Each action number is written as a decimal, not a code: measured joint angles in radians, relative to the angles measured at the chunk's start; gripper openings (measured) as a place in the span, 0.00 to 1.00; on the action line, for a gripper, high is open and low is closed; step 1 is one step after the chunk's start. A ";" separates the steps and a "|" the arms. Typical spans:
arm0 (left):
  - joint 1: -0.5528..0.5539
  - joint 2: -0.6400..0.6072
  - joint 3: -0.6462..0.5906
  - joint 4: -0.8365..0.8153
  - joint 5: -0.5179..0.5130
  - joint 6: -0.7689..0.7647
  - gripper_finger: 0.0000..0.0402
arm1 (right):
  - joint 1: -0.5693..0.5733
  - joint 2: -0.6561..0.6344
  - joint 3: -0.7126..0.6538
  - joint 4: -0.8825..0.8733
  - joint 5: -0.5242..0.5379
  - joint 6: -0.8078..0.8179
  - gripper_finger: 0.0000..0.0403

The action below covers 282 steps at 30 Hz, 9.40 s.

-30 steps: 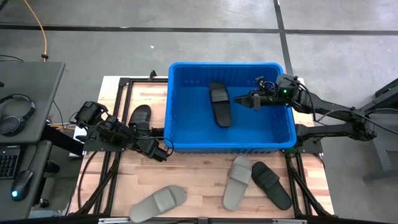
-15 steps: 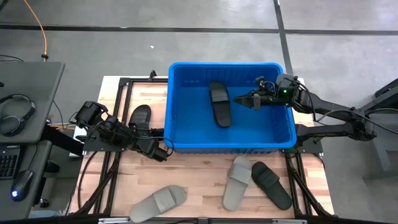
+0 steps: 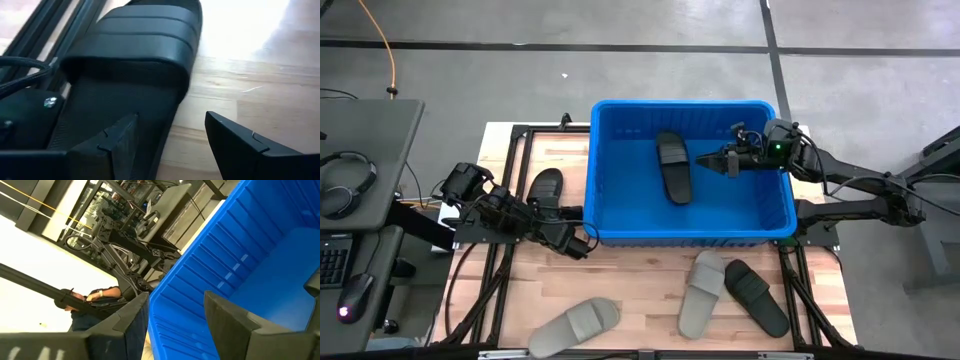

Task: Pick and place slides into bin
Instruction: Put the black slides into the blue bin

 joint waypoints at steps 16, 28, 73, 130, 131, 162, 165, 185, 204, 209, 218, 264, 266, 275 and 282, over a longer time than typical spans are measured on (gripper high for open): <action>0.000 0.000 0.000 -0.012 -0.030 -0.014 0.54 | 0.000 0.000 0.000 0.001 -0.007 0.000 0.44; 0.000 0.000 0.000 -0.010 -0.064 -0.012 0.54 | 0.000 0.000 0.000 0.001 -0.007 -0.011 0.44; 0.221 0.000 -0.047 0.181 -0.136 0.225 0.54 | 0.000 0.000 0.000 0.010 0.055 0.042 0.44; -0.040 -0.059 0.338 -0.410 -0.172 0.107 0.01 | 0.000 0.000 0.000 0.022 0.002 -0.069 0.44; -0.040 -0.068 0.338 -0.406 -0.166 0.119 0.01 | 0.000 0.000 0.000 0.023 -0.002 -0.073 0.44; -0.381 -0.115 0.555 -0.404 0.010 0.539 0.01 | 0.000 -0.001 0.000 0.024 -0.033 -0.149 0.44; -0.418 -0.115 0.631 -0.404 0.017 0.566 0.01 | 0.000 -0.001 0.000 0.024 -0.038 -0.149 0.44; -0.539 -0.115 1.172 -0.405 -0.030 0.815 0.01 | 0.000 0.000 0.000 0.145 -0.312 -0.142 0.44; -0.232 -0.172 1.476 -0.299 -0.049 1.401 0.01 | 0.000 0.020 0.029 0.434 -0.400 -0.466 0.52; -0.049 -0.172 1.476 -0.109 0.190 1.624 0.00 | 0.003 0.065 0.197 0.141 -0.360 -0.776 0.60; 0.220 -0.167 1.476 -0.050 0.547 1.748 0.00 | 0.063 0.162 0.560 -0.362 -0.106 -1.298 0.62; 0.484 -0.016 1.475 0.067 1.029 1.920 0.03 | 0.283 0.364 0.673 -0.434 0.113 -1.504 0.19; 0.485 -0.016 1.475 0.067 1.029 1.919 0.04 | 0.283 0.364 0.673 -0.441 0.113 -1.507 0.14; 0.543 -0.024 1.475 0.053 1.050 1.890 0.20 | 0.283 0.350 0.673 -0.508 0.181 -1.511 0.04; 0.668 -0.071 1.475 0.037 1.058 1.944 0.35 | 0.279 0.292 0.672 -0.635 0.274 -1.491 0.04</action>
